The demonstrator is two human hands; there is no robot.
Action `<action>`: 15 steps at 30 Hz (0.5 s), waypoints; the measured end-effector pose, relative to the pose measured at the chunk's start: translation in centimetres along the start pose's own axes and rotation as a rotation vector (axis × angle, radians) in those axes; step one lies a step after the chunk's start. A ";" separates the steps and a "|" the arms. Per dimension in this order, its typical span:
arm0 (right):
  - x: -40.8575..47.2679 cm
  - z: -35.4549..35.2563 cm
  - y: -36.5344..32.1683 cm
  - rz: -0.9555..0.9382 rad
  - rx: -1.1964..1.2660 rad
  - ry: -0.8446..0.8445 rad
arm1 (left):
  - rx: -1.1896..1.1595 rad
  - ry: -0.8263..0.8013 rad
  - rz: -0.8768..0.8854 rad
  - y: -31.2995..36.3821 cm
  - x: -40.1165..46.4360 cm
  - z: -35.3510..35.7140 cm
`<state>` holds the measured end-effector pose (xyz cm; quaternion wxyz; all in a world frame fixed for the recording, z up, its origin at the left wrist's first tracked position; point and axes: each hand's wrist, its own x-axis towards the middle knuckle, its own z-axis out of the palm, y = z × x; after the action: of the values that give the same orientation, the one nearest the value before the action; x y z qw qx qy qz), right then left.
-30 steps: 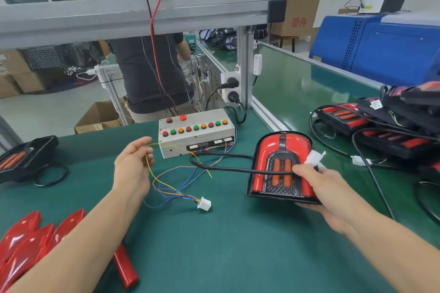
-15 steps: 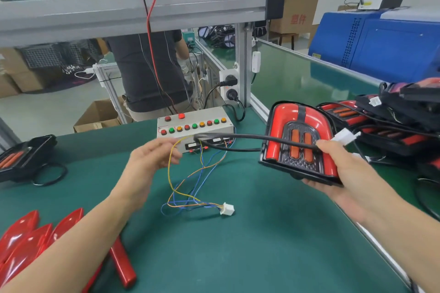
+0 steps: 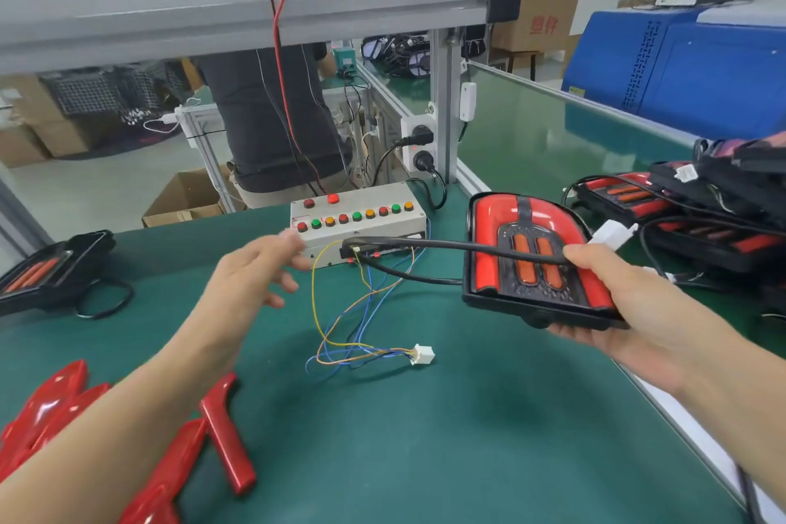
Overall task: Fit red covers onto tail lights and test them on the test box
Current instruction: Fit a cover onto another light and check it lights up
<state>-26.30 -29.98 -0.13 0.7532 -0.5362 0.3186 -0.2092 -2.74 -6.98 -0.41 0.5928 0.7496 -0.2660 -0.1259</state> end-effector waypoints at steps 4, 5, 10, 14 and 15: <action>-0.2 0.4 0.2 -0.066 -0.139 -0.058 | 0.079 -0.166 -0.294 1.0 1.7 1.1; -0.2 0.5 0.2 -0.078 -0.158 -0.065 | 0.124 -0.215 -0.325 1.1 2.0 1.3; -0.4 0.6 0.3 -0.118 -0.231 -0.072 | 0.257 -0.294 -0.378 1.1 3.0 2.0; -0.7 0.3 0.5 -0.187 -0.301 -0.037 | 0.309 -0.186 -0.329 0.5 3.5 1.3; -0.7 0.2 0.6 -0.195 -0.314 -0.023 | 0.300 -0.162 -0.311 0.2 3.5 1.2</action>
<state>-26.67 -29.19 -0.46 0.6401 -0.6778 0.2853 -0.2225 -0.54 -9.88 -0.07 0.4250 0.8488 -0.2097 -0.2346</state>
